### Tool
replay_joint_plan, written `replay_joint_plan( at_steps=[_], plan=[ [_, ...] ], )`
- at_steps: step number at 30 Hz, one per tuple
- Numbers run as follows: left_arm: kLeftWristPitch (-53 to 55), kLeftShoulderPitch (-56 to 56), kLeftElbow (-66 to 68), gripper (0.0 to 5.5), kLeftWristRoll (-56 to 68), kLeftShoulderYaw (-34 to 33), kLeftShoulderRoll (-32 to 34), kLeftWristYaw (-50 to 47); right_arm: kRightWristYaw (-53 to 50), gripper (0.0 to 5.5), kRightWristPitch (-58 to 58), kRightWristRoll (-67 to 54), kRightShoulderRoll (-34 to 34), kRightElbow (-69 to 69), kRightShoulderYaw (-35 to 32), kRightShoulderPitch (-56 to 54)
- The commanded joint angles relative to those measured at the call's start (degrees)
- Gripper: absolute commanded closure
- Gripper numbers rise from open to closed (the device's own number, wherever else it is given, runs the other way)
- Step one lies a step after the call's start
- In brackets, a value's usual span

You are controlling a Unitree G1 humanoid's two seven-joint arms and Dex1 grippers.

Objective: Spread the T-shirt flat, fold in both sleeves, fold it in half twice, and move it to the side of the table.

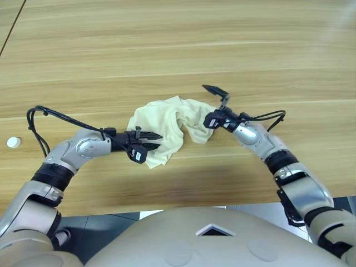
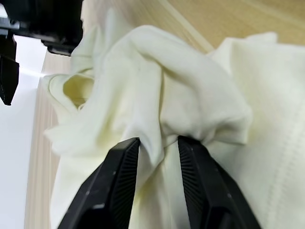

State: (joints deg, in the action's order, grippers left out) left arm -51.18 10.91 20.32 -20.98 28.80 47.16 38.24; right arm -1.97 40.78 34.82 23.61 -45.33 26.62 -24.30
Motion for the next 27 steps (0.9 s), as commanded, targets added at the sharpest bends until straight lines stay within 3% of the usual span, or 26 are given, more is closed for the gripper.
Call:
replay_joint_plan(
  at_steps=[1, 8, 13, 20, 27],
  plan=[
    [4.4, -5.1, -1.3, 3.93, -3.4, 2.1, 6.6, 7.5, 2.1, 0.10, -9.0, 5.6, 10.5, -2.7, 0.3, 3.9],
    [7.6, -2.3, 4.1, 3.93, -5.9, 2.1, 8.2, 8.2, 3.5, 0.10, -11.5, 4.0, 16.0, 6.2, -1.4, 7.0],
    [6.2, 6.4, 16.3, 3.93, -12.0, 1.7, 8.3, 0.2, 4.2, 0.10, -12.6, 2.4, 19.3, 9.9, -4.0, 9.5],
    [1.5, 7.9, 17.9, 3.93, -11.7, 2.4, 5.6, -2.4, 5.1, 0.10, -12.7, -0.2, 21.8, 11.2, -7.4, 10.5],
    [-3.3, 5.6, 13.7, 3.93, 4.9, 0.8, 4.2, 3.8, 8.3, 0.10, -8.0, -7.6, 18.0, 22.2, -9.2, 13.3]
  ],
)
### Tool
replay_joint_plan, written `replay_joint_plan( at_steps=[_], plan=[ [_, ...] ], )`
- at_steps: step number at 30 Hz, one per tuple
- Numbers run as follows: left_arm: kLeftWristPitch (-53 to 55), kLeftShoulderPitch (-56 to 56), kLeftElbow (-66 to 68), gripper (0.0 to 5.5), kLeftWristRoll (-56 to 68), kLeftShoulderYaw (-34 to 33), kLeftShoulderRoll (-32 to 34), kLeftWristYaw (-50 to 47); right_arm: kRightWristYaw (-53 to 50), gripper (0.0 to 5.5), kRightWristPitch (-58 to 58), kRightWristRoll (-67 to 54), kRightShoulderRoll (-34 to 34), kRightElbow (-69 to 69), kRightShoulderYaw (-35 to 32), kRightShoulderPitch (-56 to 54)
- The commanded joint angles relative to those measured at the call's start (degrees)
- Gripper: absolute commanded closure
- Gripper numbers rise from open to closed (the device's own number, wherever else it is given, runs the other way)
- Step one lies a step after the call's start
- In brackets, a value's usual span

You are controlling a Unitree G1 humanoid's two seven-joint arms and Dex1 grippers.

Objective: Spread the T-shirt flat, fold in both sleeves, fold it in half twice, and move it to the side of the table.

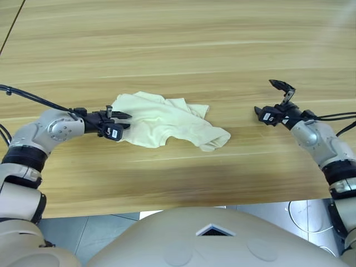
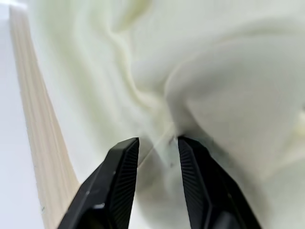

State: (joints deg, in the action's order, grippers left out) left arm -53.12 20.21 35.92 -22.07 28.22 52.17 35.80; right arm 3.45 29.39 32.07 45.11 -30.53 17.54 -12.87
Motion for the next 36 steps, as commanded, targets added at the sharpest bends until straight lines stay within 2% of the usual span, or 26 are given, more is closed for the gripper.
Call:
replay_joint_plan(
  at_steps=[1, 5, 10, 15, 17, 21, 25, 30, 33, 36],
  plan=[
    [-1.4, -4.3, -3.0, 3.93, 10.1, 0.6, 0.3, 8.2, 4.2, 0.10, 4.3, -6.3, -4.6, 9.5, 0.3, 2.4],
    [-1.4, -4.2, -5.0, 3.93, 20.9, -4.3, 5.1, 14.2, 7.1, 0.10, 5.9, -8.2, -7.4, 12.7, 1.1, 3.4],
    [-0.8, -4.7, -9.3, 3.93, 23.2, -8.4, 6.0, 16.1, 8.9, 0.10, 6.2, -8.3, -9.3, 13.4, 1.1, 2.6],
    [0.2, -5.6, -15.0, 3.93, 20.5, -6.4, 0.8, 16.4, 10.9, 0.10, 6.5, -6.3, -10.9, 12.6, 2.9, 2.3],
    [0.7, -4.2, -16.1, 3.93, 17.3, -6.0, -3.7, 14.1, 12.1, 0.10, 7.2, -5.6, -11.1, 13.1, 4.3, 3.0],
    [0.8, -1.1, -12.1, 3.93, 7.6, -4.0, -11.6, 9.5, 16.2, 0.10, 10.7, -8.1, -9.1, 17.1, 5.8, 6.5],
    [1.1, -1.8, -9.0, 3.93, 0.3, -0.6, -14.4, 8.0, 20.8, 0.10, 12.9, -12.1, -7.1, 21.5, 5.9, 9.8],
    [0.9, -4.9, -8.5, 3.93, -3.6, 2.2, -10.5, 10.0, 21.3, 0.10, 12.1, -12.8, -8.0, 21.0, 4.3, 9.4],
    [1.0, -10.0, -13.1, 3.93, -0.5, 3.8, -4.1, 14.8, 20.8, 0.10, 11.6, -14.1, -8.7, 21.3, 2.5, 8.5],
    [2.1, -12.0, -17.2, 3.93, 2.6, 3.2, -1.7, 15.7, 18.4, 0.10, 9.6, -13.0, -10.9, 18.8, 0.3, 5.0]
  ],
)
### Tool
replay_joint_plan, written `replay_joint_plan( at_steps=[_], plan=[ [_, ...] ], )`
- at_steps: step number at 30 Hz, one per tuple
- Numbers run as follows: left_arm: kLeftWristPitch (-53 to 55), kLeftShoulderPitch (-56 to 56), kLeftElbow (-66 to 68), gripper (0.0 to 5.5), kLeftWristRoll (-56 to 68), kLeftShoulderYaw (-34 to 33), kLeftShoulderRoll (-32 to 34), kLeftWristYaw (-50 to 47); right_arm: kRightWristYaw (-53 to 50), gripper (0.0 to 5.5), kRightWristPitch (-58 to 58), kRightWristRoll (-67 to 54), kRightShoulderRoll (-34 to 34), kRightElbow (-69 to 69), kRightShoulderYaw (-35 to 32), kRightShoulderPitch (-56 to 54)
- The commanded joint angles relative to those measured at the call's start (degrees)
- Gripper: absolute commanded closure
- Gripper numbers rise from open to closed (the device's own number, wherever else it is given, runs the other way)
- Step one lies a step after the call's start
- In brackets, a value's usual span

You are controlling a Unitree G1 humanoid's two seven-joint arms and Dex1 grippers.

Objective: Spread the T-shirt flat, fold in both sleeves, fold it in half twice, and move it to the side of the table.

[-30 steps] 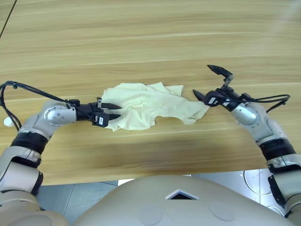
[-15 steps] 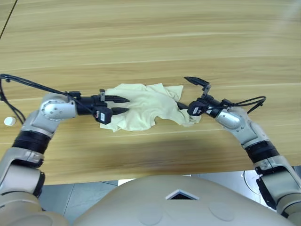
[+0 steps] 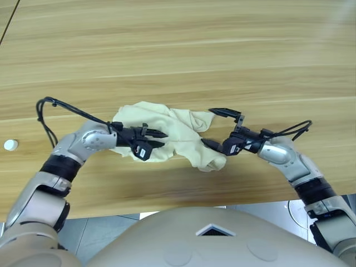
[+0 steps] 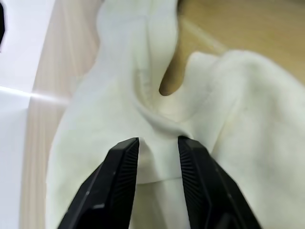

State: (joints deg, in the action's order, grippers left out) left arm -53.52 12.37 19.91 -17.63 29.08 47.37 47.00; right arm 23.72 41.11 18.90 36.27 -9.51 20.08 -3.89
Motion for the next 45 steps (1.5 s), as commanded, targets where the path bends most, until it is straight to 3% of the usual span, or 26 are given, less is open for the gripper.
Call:
replay_joint_plan(
  at_steps=[1, 14, 23, 34, 38, 42, 45],
  plan=[
    [2.9, -4.4, -1.9, 3.93, -1.5, 2.3, 3.2, 4.5, -2.4, 0.10, -2.9, 0.6, -2.8, -3.2, -2.6, -5.2],
    [3.6, -3.7, -1.9, 3.93, -3.0, 3.4, 1.6, 3.2, -7.7, 0.10, -5.2, 12.7, -7.6, -15.0, 3.1, -9.3],
    [3.6, -5.0, -2.2, 3.93, -2.5, 3.6, 2.3, 3.2, -22.4, 0.10, -10.6, 18.8, -4.0, -40.6, 2.7, -20.7],
    [3.1, -6.7, -0.7, 3.93, -3.1, 5.3, 1.3, 2.8, -31.7, 0.10, -13.6, 15.1, -5.9, -56.7, 0.3, -32.8],
    [3.0, -6.7, -0.5, 3.93, -2.8, 5.3, 1.3, 2.8, -42.4, 0.10, -17.3, 16.7, -7.3, -60.8, 0.2, -36.7],
    [2.9, -5.7, 0.2, 3.93, -1.8, 4.7, -0.4, 1.5, -51.7, 0.10, -11.0, 15.6, -8.4, -59.2, -0.8, -37.0],
    [2.7, -4.6, 0.7, 3.93, -1.2, 3.5, -2.7, -0.7, -43.9, 0.10, 2.2, 8.3, -8.3, -52.0, -3.3, -32.5]
  ],
)
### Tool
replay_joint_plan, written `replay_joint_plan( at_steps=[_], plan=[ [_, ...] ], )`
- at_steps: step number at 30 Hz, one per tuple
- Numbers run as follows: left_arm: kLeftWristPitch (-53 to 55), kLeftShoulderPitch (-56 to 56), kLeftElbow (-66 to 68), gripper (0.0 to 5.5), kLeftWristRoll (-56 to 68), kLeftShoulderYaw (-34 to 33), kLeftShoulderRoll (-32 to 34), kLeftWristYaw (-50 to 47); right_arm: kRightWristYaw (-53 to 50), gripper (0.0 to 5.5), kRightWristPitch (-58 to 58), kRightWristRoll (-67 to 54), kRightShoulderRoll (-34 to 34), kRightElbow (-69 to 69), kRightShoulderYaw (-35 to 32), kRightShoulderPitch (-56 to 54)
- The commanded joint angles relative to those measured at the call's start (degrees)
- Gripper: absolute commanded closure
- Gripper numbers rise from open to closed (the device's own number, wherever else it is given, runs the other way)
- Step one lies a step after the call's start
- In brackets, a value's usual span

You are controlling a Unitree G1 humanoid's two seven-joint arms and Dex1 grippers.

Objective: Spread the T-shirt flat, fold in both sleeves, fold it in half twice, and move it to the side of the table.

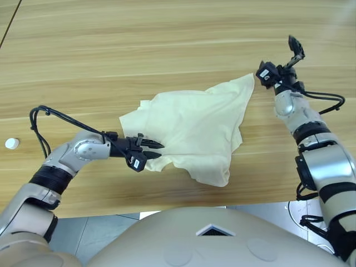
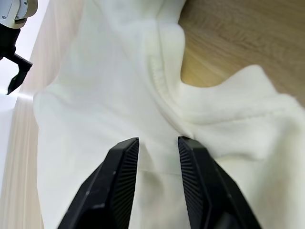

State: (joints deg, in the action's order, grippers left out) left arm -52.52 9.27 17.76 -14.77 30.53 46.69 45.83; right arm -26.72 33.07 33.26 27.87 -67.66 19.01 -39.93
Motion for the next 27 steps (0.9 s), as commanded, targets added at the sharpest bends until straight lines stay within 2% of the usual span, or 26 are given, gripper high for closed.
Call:
replay_joint_plan(
  at_steps=[1, 4, 8, 13, 16, 20, 27],
  plan=[
    [1.5, -1.4, 3.0, 3.93, -3.8, 2.0, -2.3, 0.2, 8.7, 0.10, 12.9, -7.8, 0.5, 8.2, -2.8, 4.8],
    [1.4, -2.0, 1.6, 3.93, -0.9, 1.5, -1.9, 0.9, 20.5, 0.10, 18.8, -18.3, 2.9, 20.0, -4.4, 11.8],
    [1.8, -3.0, -3.0, 3.93, 7.9, -0.7, 1.5, 3.4, 40.6, 0.10, 22.4, -23.6, 12.7, 37.8, 4.2, 28.2],
    [3.3, -3.8, -6.8, 3.93, 12.7, -2.7, 3.4, 6.2, 52.5, 0.10, 21.7, -31.7, 20.7, 48.4, 4.2, 38.6],
    [3.9, -4.3, -7.5, 3.93, 12.8, -2.8, 2.6, 6.7, 54.6, 0.10, 18.2, -28.1, 20.2, 46.8, 3.8, 39.7],
    [3.9, -4.5, -6.6, 3.93, 11.8, -3.3, 1.6, 6.5, 50.9, 0.10, 11.7, -16.9, 18.0, 37.8, 4.0, 36.8],
    [5.0, -3.2, -5.6, 3.93, 8.9, -3.8, 0.2, 6.5, 46.9, 0.10, 11.5, -12.6, 18.8, 35.1, 1.7, 35.3]
  ],
)
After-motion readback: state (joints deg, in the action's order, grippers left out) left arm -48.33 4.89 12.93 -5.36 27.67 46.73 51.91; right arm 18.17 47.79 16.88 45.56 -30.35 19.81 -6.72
